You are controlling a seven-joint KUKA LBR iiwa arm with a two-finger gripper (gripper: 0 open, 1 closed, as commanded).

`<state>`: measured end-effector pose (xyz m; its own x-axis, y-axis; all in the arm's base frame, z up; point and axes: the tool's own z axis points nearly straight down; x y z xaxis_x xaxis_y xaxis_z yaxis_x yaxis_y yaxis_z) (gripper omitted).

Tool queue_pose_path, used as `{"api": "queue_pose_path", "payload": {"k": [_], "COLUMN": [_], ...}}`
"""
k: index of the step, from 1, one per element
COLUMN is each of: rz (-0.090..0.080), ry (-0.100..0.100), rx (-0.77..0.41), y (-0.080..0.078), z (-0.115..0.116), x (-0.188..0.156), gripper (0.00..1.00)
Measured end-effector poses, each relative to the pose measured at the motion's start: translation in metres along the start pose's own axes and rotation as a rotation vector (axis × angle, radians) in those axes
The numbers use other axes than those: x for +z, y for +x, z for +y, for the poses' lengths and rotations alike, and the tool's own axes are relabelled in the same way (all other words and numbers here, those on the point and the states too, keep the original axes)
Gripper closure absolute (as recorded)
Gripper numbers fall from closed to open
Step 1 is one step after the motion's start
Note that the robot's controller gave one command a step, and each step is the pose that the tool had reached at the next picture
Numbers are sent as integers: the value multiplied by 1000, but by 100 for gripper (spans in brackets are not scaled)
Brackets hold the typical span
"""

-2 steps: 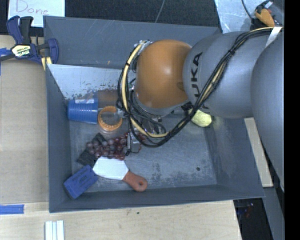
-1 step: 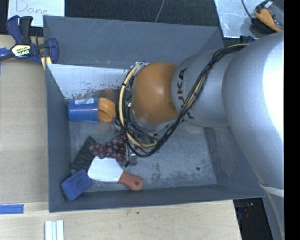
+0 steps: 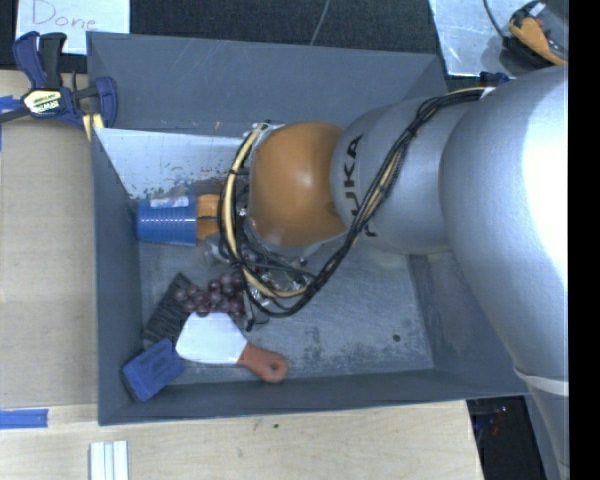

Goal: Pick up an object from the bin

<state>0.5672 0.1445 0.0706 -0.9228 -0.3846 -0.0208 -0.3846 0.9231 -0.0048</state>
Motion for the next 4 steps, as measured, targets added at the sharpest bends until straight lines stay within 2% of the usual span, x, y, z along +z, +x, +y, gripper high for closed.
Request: {"api": "queue_pose_path", "payload": {"k": [1,2,3,4], "rz": [16,16,23,17], "ry": [-2,-2,-3,-2], "rx": [177,178,177,178], "y": [10,10,12,10], "z": [-14,-14,-14,-14], "x": [-1,-1,-15,-53], "gripper": [100,100,100,100]}}
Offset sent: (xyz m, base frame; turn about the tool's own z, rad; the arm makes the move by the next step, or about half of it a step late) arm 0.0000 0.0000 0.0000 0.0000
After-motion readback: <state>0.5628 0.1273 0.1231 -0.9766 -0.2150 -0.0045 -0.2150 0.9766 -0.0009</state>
